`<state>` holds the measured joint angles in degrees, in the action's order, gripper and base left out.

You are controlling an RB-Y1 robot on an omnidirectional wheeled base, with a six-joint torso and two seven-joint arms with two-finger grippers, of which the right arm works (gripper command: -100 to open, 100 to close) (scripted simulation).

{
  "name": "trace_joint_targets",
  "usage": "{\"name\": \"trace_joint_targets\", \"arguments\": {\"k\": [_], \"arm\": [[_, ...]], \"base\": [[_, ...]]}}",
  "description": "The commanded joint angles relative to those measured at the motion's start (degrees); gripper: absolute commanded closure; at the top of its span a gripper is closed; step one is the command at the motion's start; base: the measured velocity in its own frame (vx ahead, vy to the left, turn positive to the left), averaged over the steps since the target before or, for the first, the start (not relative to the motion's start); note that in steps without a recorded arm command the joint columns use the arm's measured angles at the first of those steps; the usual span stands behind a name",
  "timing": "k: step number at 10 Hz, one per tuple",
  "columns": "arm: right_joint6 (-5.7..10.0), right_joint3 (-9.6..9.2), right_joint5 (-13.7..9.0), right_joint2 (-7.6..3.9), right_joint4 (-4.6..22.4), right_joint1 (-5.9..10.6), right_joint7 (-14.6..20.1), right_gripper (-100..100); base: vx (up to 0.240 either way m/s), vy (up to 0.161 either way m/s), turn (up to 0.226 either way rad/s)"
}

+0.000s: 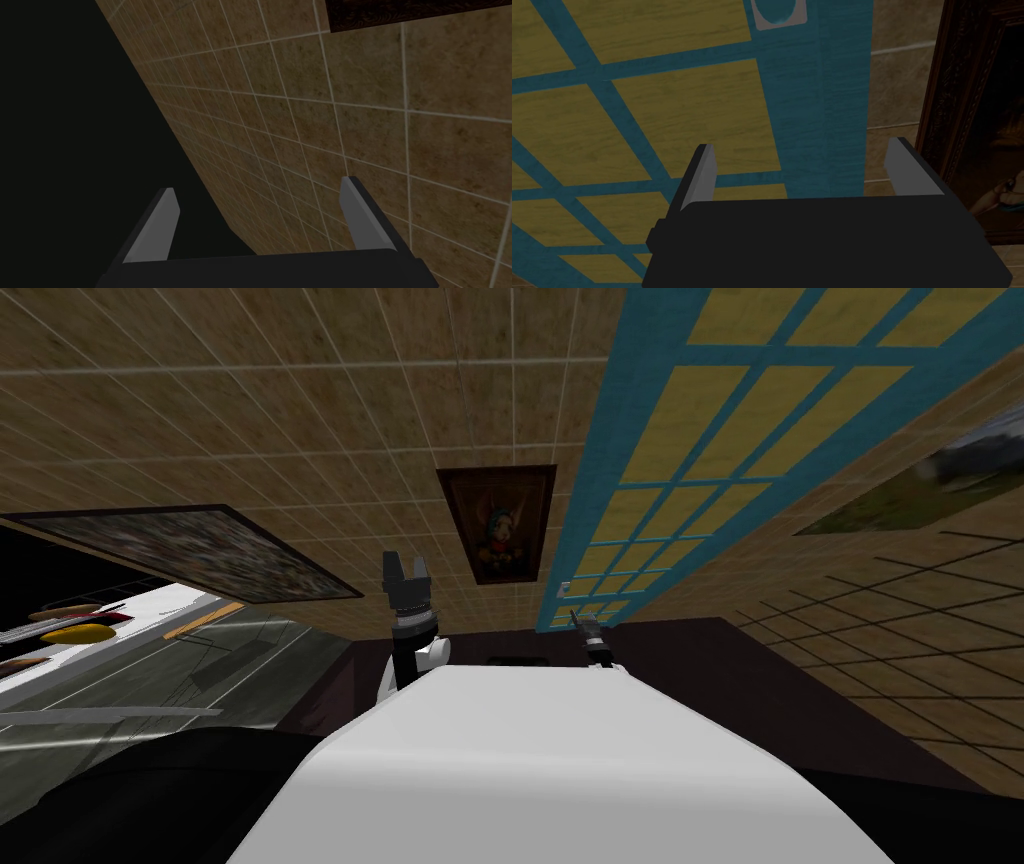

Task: Pull the door open

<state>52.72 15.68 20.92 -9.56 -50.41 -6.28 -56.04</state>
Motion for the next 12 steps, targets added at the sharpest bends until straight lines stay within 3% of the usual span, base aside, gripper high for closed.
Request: {"name": "trace_joint_targets", "arguments": {"k": [1,7,8,11,12], "arm": [[0.60,0.47,0.74,-0.15,2.14,0.71,-1.96,-100],[2.40,2.07,3.28,-0.75,9.32,3.01,-8.09,-100],[1.96,1.83,3.07,-0.61,8.03,2.53,-7.25,-100],[0.23,6.12,0.67,0.37,9.68,3.82,-10.92,-100],[0.23,6.12,0.67,0.37,9.68,3.82,-10.92,-100]], "base": [[0.077,-0.040,0.066],[0.079,-0.031,0.063],[0.050,-0.023,0.012],[-0.027,-0.075,0.293],[-0.009,-0.097,0.101]]}}
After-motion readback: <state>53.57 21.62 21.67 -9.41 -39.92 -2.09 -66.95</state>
